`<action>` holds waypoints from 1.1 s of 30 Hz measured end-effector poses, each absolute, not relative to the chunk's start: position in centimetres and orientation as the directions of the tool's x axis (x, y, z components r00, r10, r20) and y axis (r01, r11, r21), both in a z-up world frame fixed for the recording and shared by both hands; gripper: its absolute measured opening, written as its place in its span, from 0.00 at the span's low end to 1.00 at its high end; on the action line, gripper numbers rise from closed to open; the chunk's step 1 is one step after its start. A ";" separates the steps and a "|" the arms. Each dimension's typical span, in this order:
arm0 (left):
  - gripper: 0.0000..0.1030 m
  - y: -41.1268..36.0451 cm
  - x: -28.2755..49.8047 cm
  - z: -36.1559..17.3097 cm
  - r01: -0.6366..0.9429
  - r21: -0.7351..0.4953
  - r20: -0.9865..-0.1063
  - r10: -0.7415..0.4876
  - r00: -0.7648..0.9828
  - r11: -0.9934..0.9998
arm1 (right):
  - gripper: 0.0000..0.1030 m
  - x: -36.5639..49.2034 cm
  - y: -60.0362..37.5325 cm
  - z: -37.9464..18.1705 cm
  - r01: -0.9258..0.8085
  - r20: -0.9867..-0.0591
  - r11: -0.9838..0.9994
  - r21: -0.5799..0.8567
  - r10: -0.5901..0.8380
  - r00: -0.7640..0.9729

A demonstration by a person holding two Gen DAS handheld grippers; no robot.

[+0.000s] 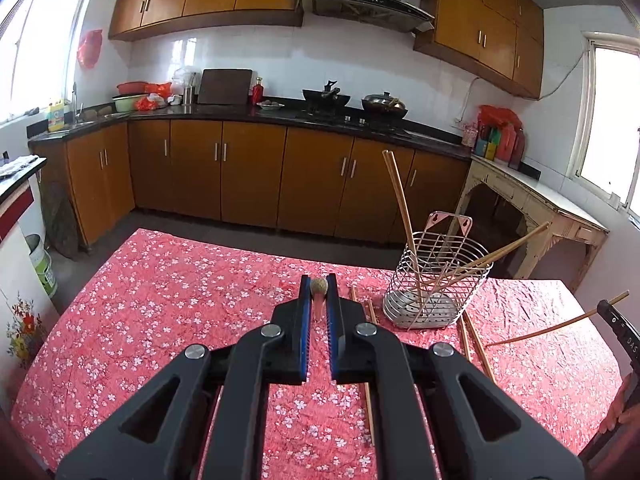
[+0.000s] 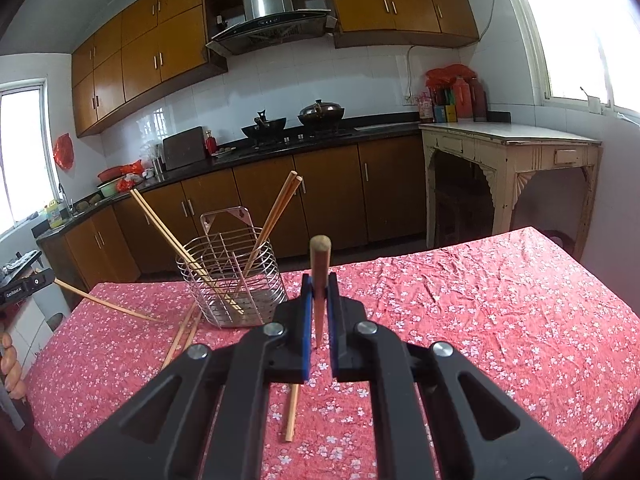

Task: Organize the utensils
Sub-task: 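Lift both chopsticks upright and carry them over the wire holder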

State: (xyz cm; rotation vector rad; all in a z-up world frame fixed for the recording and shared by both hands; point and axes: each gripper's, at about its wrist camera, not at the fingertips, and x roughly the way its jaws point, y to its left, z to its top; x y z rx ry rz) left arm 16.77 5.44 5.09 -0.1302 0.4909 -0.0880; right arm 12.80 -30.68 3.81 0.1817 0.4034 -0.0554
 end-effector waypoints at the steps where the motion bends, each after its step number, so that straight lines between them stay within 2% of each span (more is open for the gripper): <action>1: 0.07 5.5 16.8 5.2 0.051 -0.145 -0.462 -0.113 0.880 0.988 | 0.08 12.8 -30.7 3.9 0.089 -0.392 0.982 0.166 -0.017 0.920; 14: 0.07 5.4 17.4 7.0 0.028 -0.135 -0.435 -0.085 0.897 0.990 | 0.08 12.9 -30.8 6.6 0.061 -0.328 0.981 0.183 0.003 0.945; 21: 0.07 4.6 18.2 8.3 0.025 -0.117 -0.424 -0.072 0.903 0.993 | 0.08 13.9 -30.3 8.7 -0.025 -0.302 0.971 0.237 0.098 0.948; 26: 0.07 3.0 18.6 11.8 0.051 -0.107 -0.360 -0.086 0.929 0.993 | 0.08 14.6 -29.7 12.3 -0.112 -0.221 0.952 0.283 0.179 0.959; 33: 0.07 -0.1 19.2 17.6 0.094 -0.100 -0.247 -0.116 0.962 0.991 | 0.08 17.7 -28.5 16.3 -0.125 -0.139 0.958 0.259 0.165 0.976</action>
